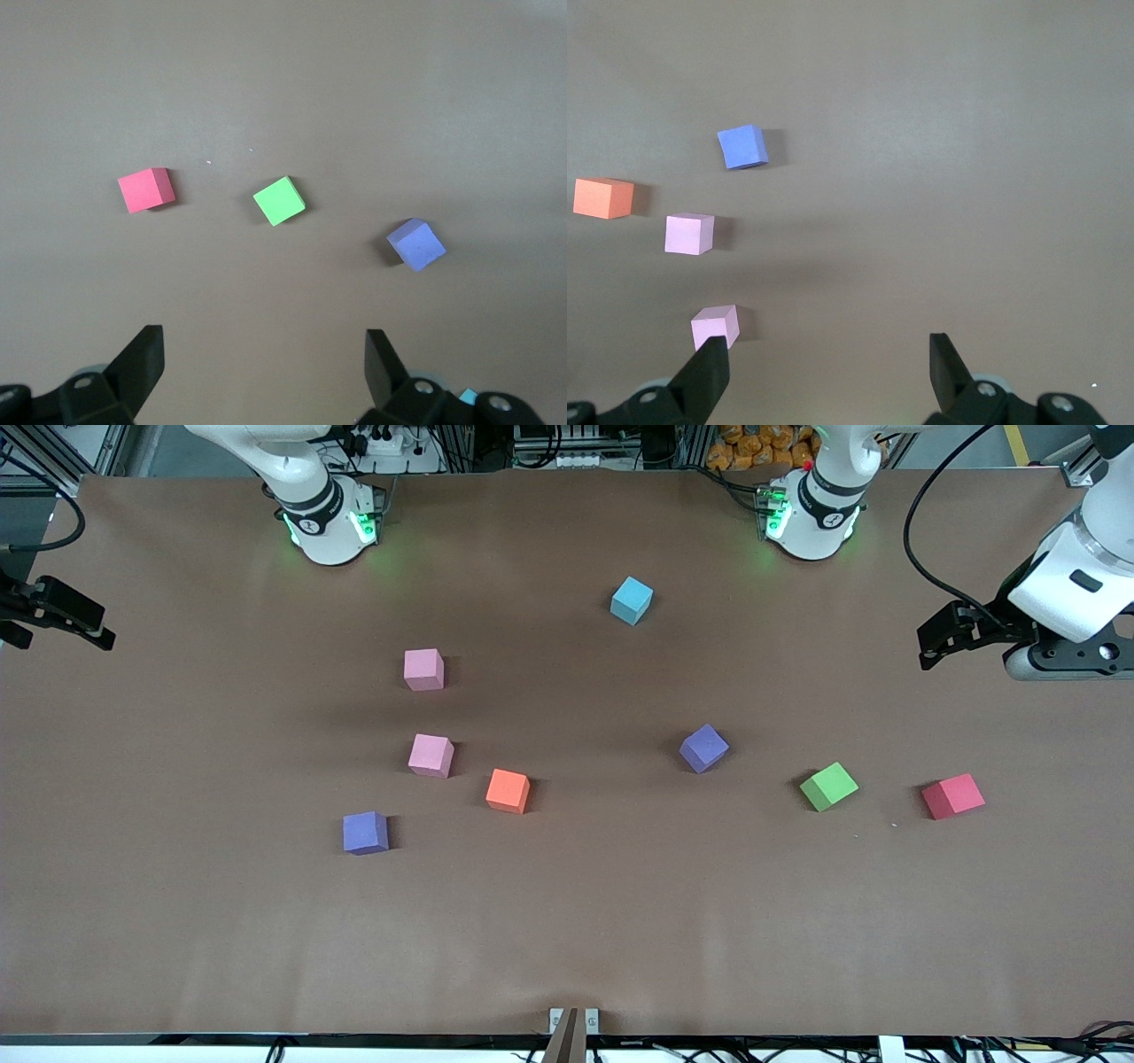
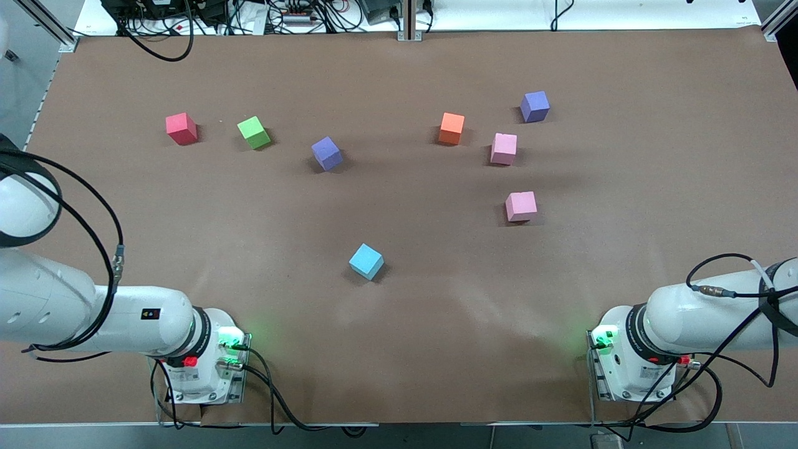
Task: Arrange blocks into number 1
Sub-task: 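Reach the left gripper to the cyan block while the right gripper reaches pink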
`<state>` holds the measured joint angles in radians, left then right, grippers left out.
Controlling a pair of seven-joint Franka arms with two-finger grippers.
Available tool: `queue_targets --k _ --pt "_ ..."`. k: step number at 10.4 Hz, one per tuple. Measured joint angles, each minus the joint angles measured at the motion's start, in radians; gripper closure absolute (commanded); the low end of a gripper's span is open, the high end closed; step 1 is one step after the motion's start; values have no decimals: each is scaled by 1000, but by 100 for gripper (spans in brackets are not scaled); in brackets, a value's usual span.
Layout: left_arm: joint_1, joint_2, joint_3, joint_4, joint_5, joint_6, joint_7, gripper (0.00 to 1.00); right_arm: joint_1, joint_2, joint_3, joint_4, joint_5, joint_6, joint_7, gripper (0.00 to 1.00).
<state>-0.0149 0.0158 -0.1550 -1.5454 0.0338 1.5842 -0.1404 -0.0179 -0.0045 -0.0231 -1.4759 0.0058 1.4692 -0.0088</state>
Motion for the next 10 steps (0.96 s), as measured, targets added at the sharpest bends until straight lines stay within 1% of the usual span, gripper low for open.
queue_targets --k 3,4,5,6,7,9,10 --pt "2 3 -3 -1 -1 0 0 0 0 0 0 0 0 0 -1 0" --pt "4 11 -13 -2 -9 0 0 0 1 1 0 0 0 -1 -1 0" --pt "5 21 -40 -8 -20 3 0 0 5 6 2 -3 3 -1 -1 0" --pt "8 29 -95 -39 -28 28 0 0 20 31 3 -10 20 15 5 0" --pt "7 32 -170 -90 -30 72 -19 0 46 79 5 -17 40 59 27 0" --pt "3 34 -340 -218 -31 183 -87 0 109 215 7 -28 68 193 78 0" --pt "1 34 -421 -290 -31 249 -135 0 140 283 8 -28 101 248 127 0"
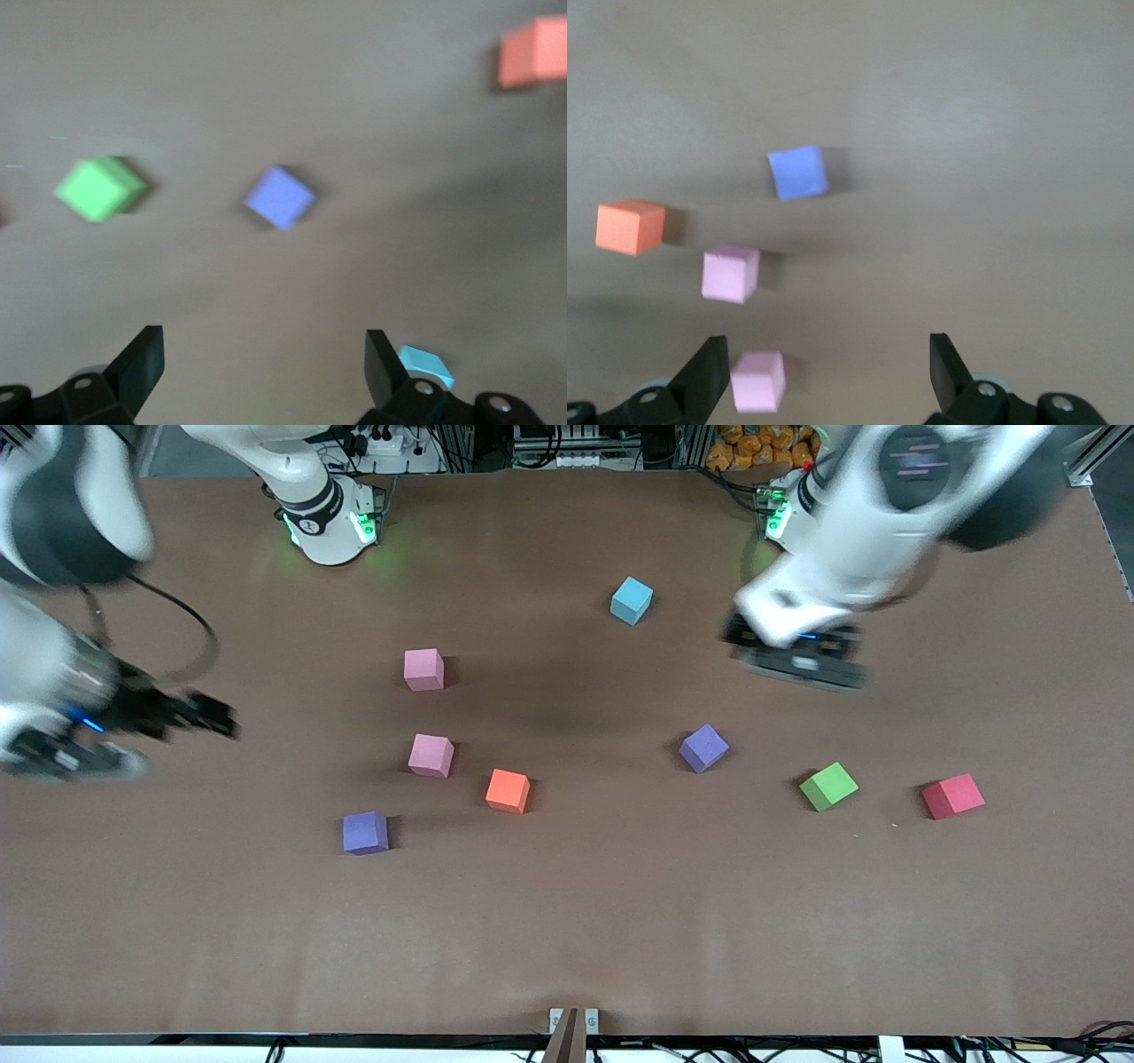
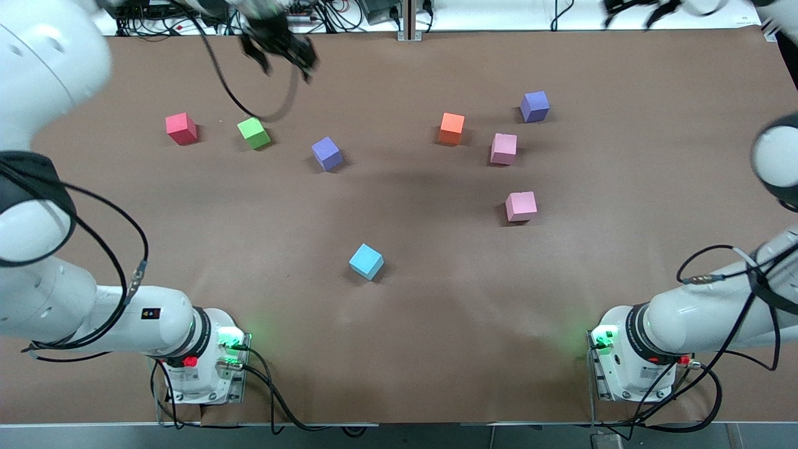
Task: Arrange blocks into number 1
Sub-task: 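Reach the left gripper to the cyan block while the right gripper reaches pink, then grasp the cyan block with the left gripper while the right gripper grasps pink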
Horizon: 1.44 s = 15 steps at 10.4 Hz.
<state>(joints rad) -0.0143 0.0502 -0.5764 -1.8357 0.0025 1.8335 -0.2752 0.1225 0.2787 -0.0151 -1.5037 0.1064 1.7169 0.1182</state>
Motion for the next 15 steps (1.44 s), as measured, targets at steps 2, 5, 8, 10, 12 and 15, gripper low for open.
queue_targets --k 2,5,8,10,12,15 --pt "2 0 -141 -143 0 119 -114 0 52 113 0 0 86 87 105 0" --pt "9 -1 -282 -337 -8 260 -236 0 119 231 0 -1 119 186 230 0" --pt "14 -1 -368 -501 -48 421 -275 0 158 278 -2 -29 124 196 257 0" --pt "14 -1 -418 -570 -49 470 -284 0 179 305 -4 -48 130 197 275 0" --pt "12 -2 -468 -604 -49 506 -292 0 198 330 -5 -61 183 199 288 0" --pt "9 -1 -494 -653 -49 602 -293 0 207 360 -12 -72 222 199 290 0"
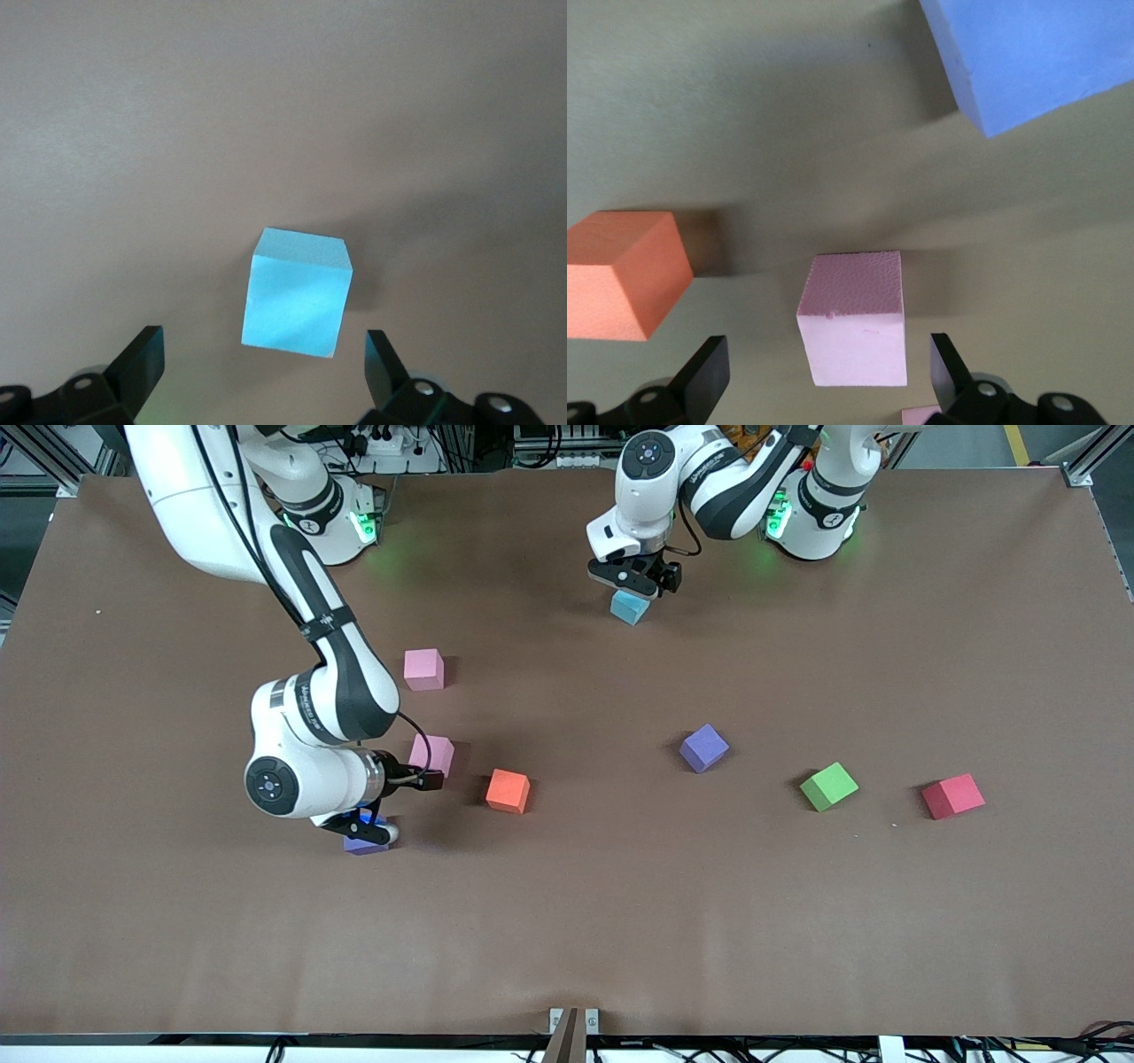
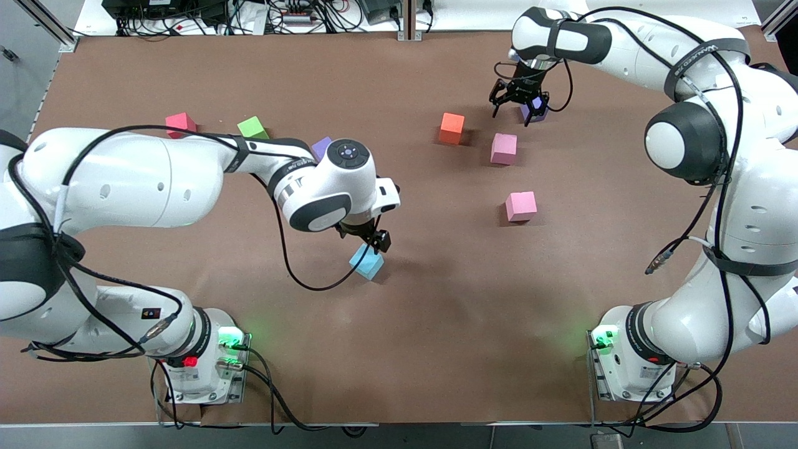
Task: Arrange blocks into number 1
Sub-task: 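Grasp the cyan block with the left gripper while the right gripper grasps pink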
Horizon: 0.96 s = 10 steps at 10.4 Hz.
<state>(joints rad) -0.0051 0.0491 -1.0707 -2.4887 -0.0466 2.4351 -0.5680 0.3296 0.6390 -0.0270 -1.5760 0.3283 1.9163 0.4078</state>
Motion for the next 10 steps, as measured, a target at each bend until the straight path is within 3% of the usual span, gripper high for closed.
queue_targets --k 2,10 --pt "-5 14 -1 -48 0 86 0 0 7 1 -10 -12 1 0 0 0" --pt "-56 76 0 -72 0 156 0 0 55 40 -34 -37 1 39 -33 5"
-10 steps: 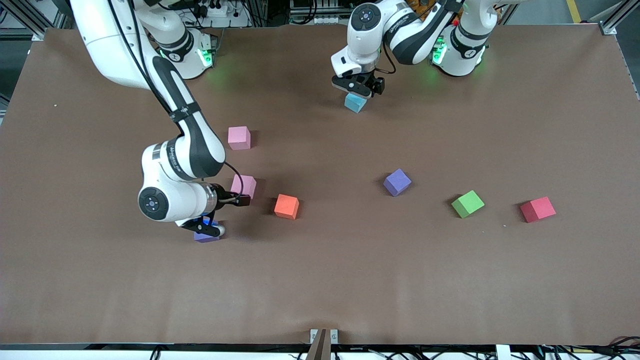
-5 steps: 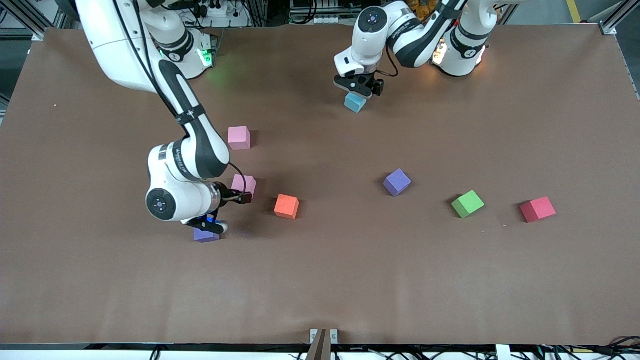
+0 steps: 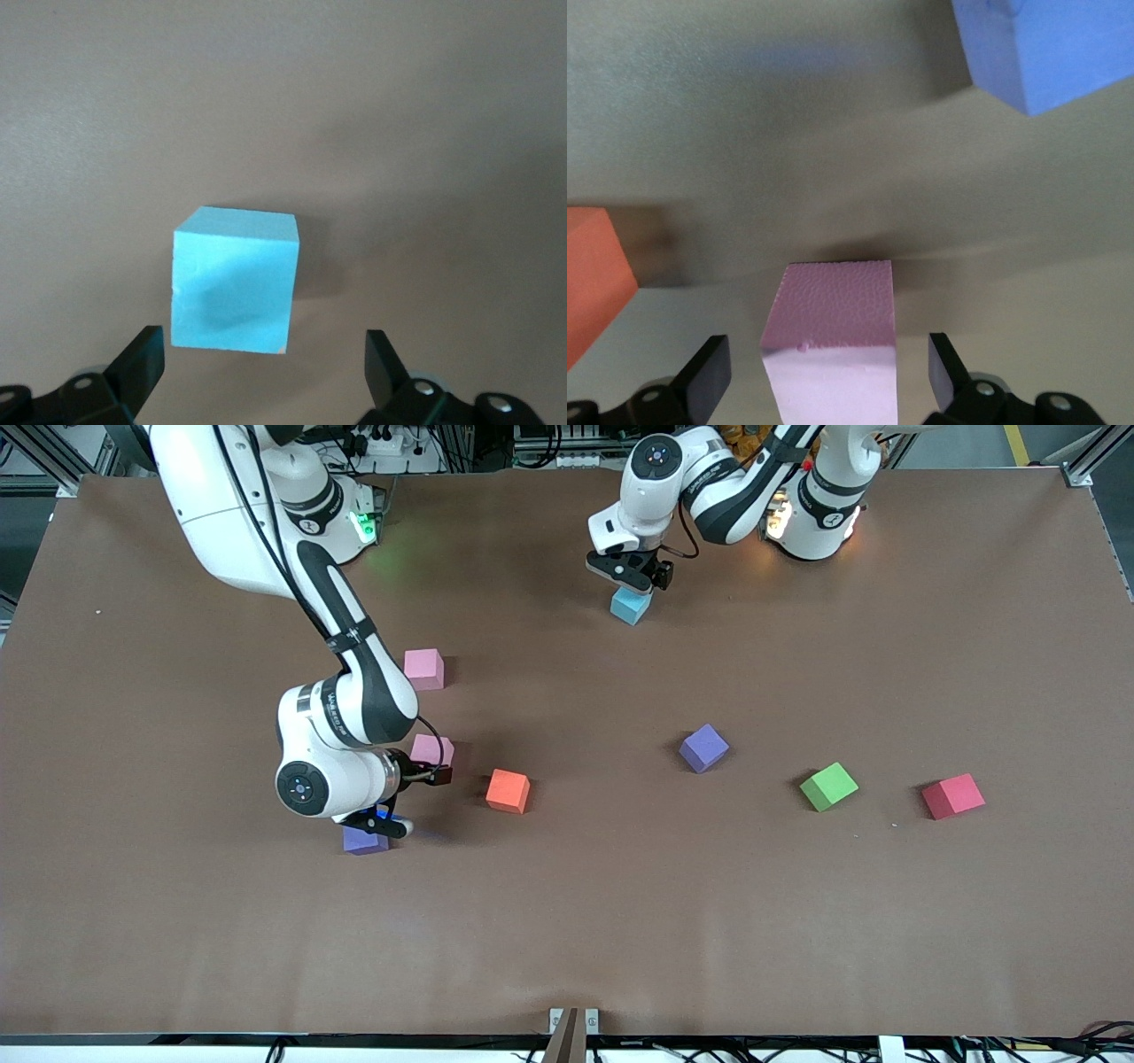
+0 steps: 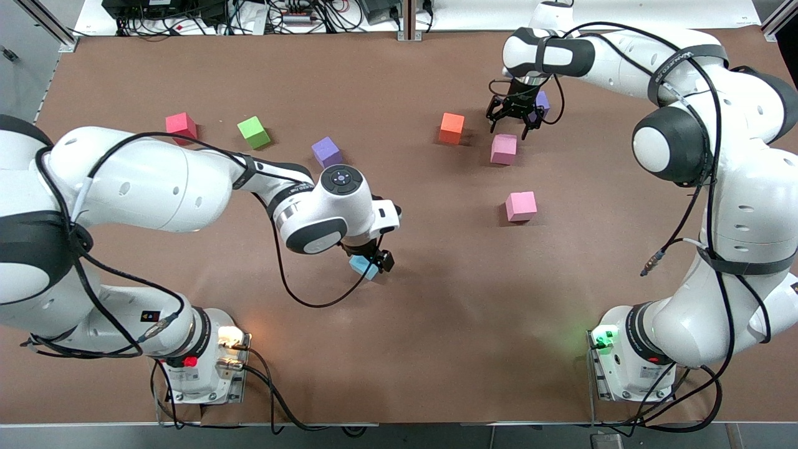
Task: Arrange blocks into number 1
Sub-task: 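Grasp the cyan block with the left gripper while the right gripper grasps pink, then carry the cyan block to mid-table and release it with the left gripper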
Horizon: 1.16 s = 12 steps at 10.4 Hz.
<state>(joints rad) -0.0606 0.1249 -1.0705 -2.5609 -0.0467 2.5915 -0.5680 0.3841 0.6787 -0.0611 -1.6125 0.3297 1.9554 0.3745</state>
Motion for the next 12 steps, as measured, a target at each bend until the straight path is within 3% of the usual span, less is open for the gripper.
queue_targets --k 2,7,9,12 --pt "-33 2 38 0 0 5 1 0 13 14 0 -4 0 16 -1 9" --pt "-150 29 200 7 66 48 14 0 18 24 -6 -30 0 27 -49 33" --pt "-173 47 213 8 68 62 15 0 18 24 -6 -31 0 24 -51 39" --pt "-180 67 215 8 93 73 15 0 18 22 -7 -30 0 25 -51 40"
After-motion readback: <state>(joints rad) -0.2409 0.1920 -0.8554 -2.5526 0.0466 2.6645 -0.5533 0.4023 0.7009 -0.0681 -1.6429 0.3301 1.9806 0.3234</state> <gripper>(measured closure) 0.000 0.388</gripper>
